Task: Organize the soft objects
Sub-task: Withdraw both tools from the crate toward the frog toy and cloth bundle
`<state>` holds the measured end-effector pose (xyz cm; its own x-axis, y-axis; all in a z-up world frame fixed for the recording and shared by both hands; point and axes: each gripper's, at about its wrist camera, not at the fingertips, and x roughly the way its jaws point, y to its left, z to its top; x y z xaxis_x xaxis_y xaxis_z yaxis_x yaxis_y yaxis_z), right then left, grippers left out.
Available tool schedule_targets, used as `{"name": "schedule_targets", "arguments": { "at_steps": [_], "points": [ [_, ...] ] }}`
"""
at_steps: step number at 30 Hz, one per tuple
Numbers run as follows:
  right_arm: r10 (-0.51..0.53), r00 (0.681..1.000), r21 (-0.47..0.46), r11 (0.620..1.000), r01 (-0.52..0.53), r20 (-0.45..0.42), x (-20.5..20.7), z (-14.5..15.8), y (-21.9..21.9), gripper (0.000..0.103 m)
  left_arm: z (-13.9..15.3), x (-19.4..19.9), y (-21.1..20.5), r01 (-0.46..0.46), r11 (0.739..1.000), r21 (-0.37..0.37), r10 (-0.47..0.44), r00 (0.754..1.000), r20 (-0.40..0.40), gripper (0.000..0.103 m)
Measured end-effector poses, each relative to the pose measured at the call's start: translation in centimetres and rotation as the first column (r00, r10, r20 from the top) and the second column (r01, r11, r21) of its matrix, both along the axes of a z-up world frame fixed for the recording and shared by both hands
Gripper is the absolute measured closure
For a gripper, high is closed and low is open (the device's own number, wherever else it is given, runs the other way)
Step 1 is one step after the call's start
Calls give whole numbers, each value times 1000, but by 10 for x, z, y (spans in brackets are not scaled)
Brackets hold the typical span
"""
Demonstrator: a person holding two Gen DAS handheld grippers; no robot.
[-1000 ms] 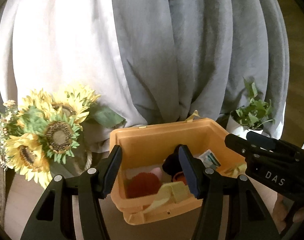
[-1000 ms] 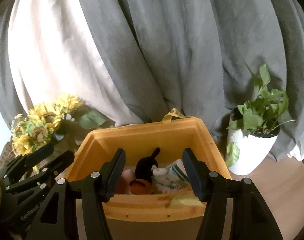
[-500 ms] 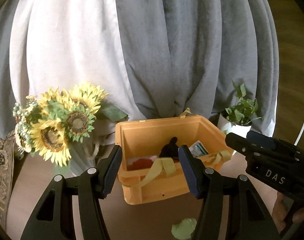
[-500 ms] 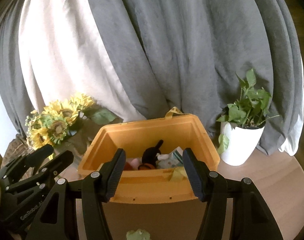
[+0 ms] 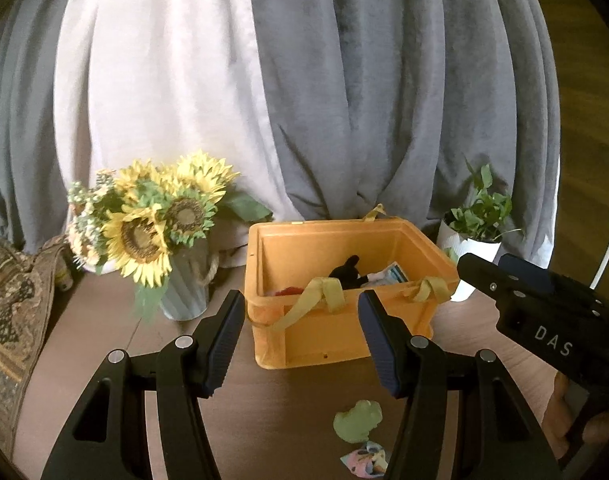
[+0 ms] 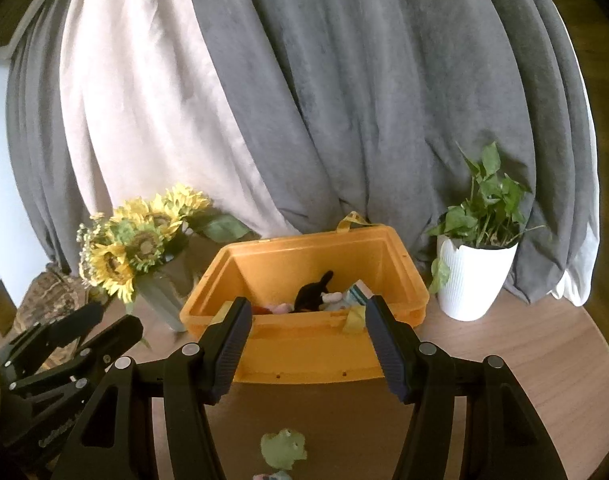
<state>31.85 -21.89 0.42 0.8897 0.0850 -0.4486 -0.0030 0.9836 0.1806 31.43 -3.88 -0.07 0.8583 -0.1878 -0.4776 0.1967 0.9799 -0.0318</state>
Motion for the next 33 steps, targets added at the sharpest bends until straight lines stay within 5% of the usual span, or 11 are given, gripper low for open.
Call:
{"name": "schedule_targets", "arguments": {
  "at_steps": [14, 33],
  "points": [
    [230, 973, -4, 973, -230, 0, -2, -2, -36, 43, -6, -43, -42, -232, 972, 24, 232, 973, -12, 45],
    [520, 854, 26, 854, -519, -36, 5, -30, -59, 43, -40, -87, -91, -495, 869, 9, 495, 867, -54, 43]
  ]
}}
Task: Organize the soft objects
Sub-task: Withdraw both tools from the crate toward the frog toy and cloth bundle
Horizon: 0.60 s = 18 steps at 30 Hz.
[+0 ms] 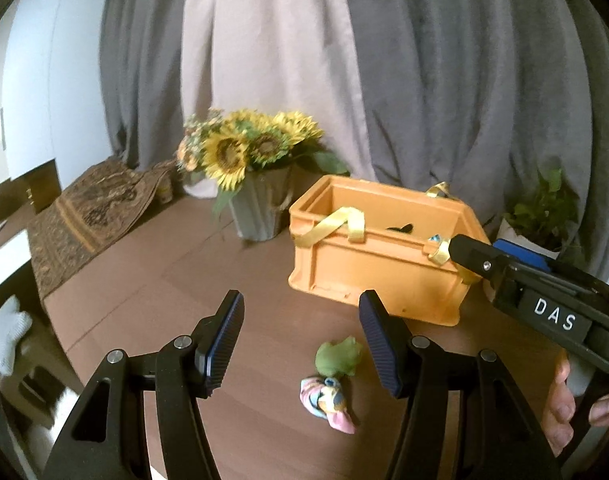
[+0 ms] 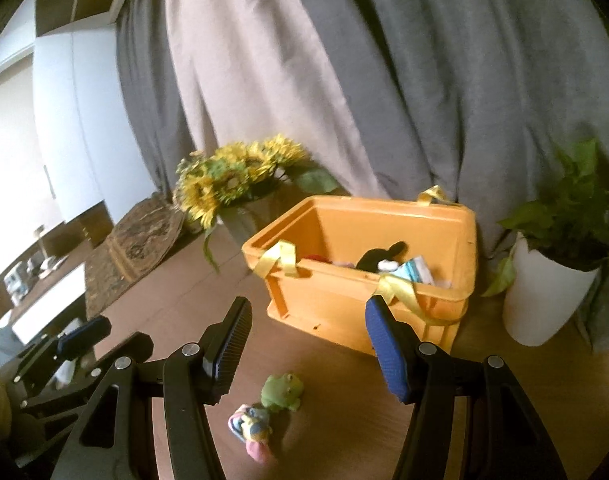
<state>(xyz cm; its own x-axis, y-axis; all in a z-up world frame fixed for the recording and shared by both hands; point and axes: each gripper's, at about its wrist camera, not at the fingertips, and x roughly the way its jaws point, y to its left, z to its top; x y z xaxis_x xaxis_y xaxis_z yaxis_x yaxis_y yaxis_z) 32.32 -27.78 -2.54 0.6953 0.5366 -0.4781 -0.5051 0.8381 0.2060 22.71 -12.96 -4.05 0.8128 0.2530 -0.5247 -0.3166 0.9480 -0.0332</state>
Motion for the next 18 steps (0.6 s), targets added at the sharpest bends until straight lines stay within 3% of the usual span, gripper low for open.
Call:
{"name": "schedule_targets", "arguments": {
  "at_steps": [7, 18],
  "points": [
    [107, 994, -18, 994, -108, -18, 10, -17, 6, 43, -19, -4, -9, -64, 998, -19, 63, 998, -31, 43],
    [226, 971, -97, 968, -233, -72, 23, -54, 24, 43, -57, 6, -14, -91, 994, -55, 84, 989, -118, 43]
  ]
}}
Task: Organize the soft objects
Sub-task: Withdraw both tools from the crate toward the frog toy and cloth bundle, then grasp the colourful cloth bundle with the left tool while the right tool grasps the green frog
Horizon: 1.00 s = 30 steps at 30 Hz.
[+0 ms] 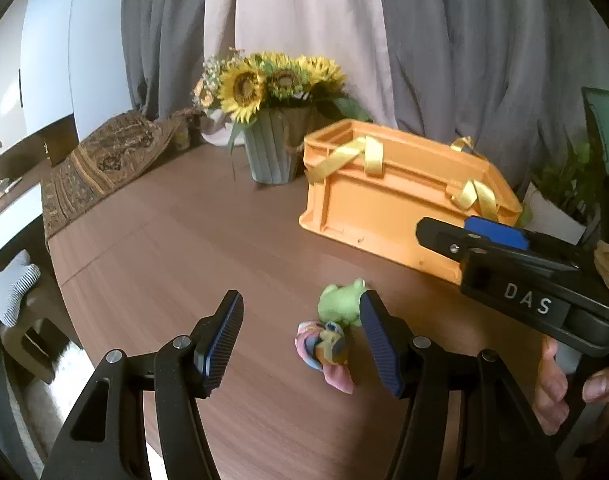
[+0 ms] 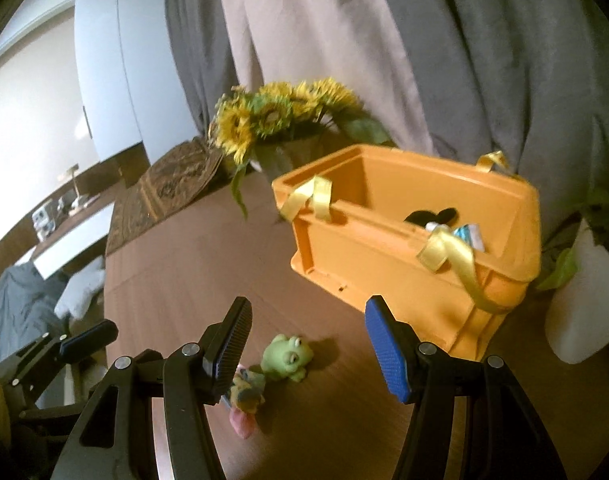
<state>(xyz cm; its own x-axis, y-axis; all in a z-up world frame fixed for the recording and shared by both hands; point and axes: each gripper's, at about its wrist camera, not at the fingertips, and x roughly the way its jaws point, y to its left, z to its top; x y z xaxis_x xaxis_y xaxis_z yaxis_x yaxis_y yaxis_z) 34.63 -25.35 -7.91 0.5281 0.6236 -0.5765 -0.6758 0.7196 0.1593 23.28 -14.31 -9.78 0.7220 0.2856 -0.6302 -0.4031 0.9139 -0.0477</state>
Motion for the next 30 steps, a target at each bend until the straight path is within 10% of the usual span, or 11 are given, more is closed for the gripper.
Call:
{"name": "schedule_targets", "arguments": {
  "at_steps": [30],
  "points": [
    [185, 973, -59, 979, -194, -137, 41, -86, 43, 43, -82, 49, 8, 4, 997, -81, -19, 984, -179, 43]
  ]
}}
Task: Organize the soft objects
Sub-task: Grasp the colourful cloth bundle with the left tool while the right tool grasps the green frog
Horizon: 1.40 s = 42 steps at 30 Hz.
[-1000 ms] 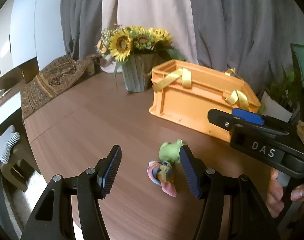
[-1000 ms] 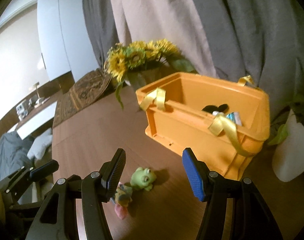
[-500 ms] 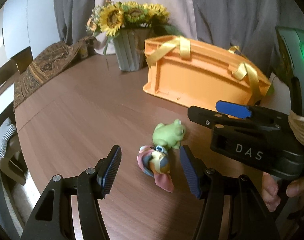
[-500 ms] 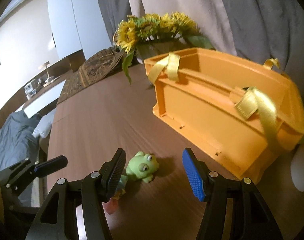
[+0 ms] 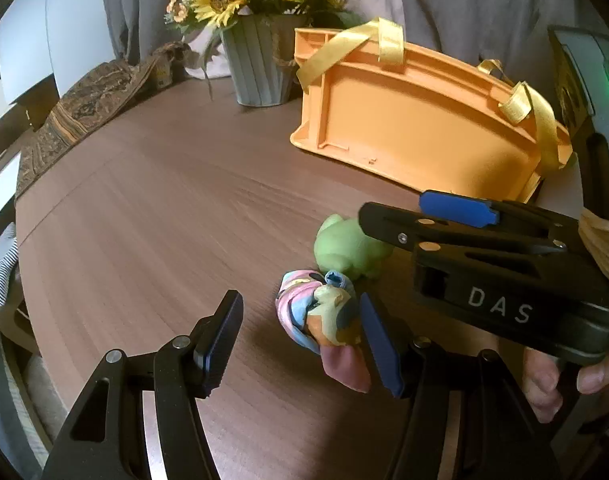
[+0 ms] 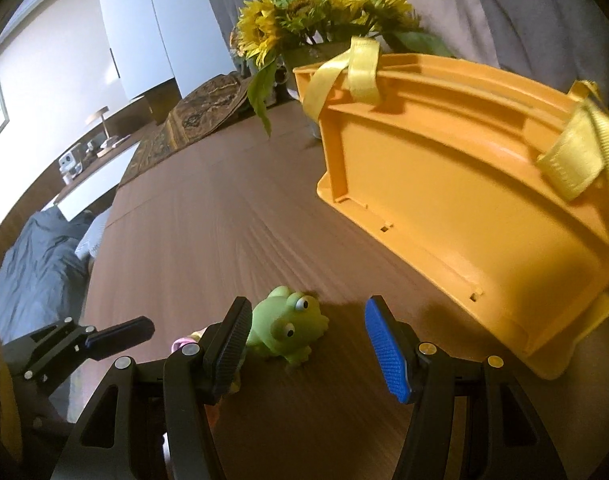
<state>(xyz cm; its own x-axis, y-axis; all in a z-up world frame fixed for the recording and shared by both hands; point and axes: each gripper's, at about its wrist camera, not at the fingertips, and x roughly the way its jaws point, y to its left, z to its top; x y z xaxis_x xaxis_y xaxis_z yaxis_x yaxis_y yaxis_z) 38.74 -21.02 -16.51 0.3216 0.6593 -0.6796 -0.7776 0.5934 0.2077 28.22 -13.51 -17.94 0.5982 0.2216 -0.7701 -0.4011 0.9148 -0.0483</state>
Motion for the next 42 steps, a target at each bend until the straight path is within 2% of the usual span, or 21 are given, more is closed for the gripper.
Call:
{"name": "schedule_targets", "arguments": {
  "at_steps": [8, 12, 18, 25, 30, 35, 42],
  "points": [
    [10, 998, 7, 1000, -10, -62, 6, -14, 11, 43, -9, 5, 2, 19, 999, -26, -19, 1000, -8, 43],
    [17, 996, 1, 1000, -17, -87, 8, -21, 16, 43, -12, 5, 4, 21, 999, -37, -22, 1000, -6, 57],
    [23, 996, -17, 1000, -25, -88, 5, -27, 21, 43, -10, 0, 7, 14, 999, -34, -14, 1000, -4, 59],
    [20, 999, -31, 999, -21, -49, -2, -25, 24, 56, -3, -14, 19, -48, 999, -5, 48, 999, 4, 59],
    [16, 1000, -40, 999, -16, -15, -7, -22, 25, 59, 5, -22, 29, -95, 995, 9, 95, 995, 25, 59],
    [12, 1000, -40, 999, -11, 26, -16, -13, 24, 67, 14, -28, 31, -103, 995, 8, 102, 993, 51, 59],
    [-33, 999, -34, 999, 35, 42, -23, -1, 16, 68, 28, -36, 31, -97, 995, 9, 96, 991, 95, 59]
  ]
}}
